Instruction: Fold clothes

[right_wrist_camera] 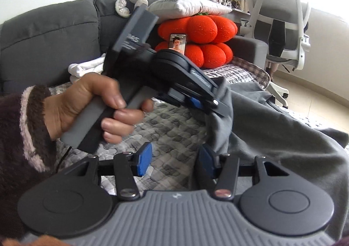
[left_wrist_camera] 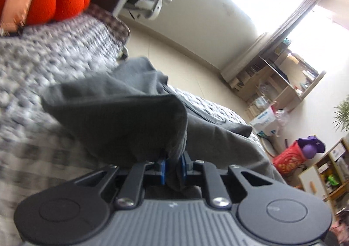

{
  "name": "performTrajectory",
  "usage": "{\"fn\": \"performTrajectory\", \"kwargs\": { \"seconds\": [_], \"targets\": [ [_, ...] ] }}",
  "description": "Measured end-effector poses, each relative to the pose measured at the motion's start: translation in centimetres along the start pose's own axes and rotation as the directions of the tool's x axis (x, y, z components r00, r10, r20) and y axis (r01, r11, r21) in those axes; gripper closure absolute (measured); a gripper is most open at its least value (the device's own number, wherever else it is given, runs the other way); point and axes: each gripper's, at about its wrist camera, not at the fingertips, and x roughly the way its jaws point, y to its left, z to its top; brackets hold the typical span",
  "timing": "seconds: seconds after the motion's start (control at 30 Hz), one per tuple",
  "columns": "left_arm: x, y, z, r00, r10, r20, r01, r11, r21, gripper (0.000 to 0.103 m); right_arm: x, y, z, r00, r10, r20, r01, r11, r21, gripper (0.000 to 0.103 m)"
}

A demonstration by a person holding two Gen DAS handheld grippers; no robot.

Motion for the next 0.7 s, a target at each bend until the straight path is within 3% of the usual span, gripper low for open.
{"fn": "performTrajectory", "kwargs": {
  "seconds": [0.1, 0.17, 0.23, 0.43, 0.6, 0.7],
  "targets": [
    [0.7, 0.0, -0.2, 0.998, -0.056, -0.019, 0.055, 0.998, -0.035, 0.077, 1.1, 0.0, 0.1, 0.999, -0.041, -0.013, 0.041, 0.999, -0.013, 0.05],
    [1.0, 0.0, -0.3, 0.994, -0.105, -0.027, 0.104, 0.993, -0.06, 0.057, 1.9, -0.2, 0.0, 0.998, -0.059, -0.019, 0.059, 0.998, -0.014, 0.052],
    [1.0, 0.2, -0.3, 0.99, -0.14, -0.027, 0.138, 0.987, -0.083, 0.053, 2.6, -0.4, 0.0, 0.998, -0.061, -0.018, 0.061, 0.998, -0.014, 0.057],
    [0.5, 0.4, -0.6, 0.992, -0.124, -0.012, 0.121, 0.986, -0.114, 0.05, 5.4, -0.9, 0.1, 0.99, -0.124, -0.061, 0.125, 0.992, 0.003, 0.06],
    [-0.3, 0.1, -0.5, 0.995, -0.1, -0.008, 0.098, 0.989, -0.11, 0.046, 6.8, -0.9, 0.0, 0.981, -0.171, -0.091, 0.172, 0.985, 0.003, 0.092],
    [-1.1, 0.5, -0.1, 0.996, -0.079, -0.035, 0.072, 0.981, -0.178, 0.045, 6.1, -0.9, 0.5, 0.988, -0.132, -0.075, 0.137, 0.989, 0.059, 0.095]
  ]
}}
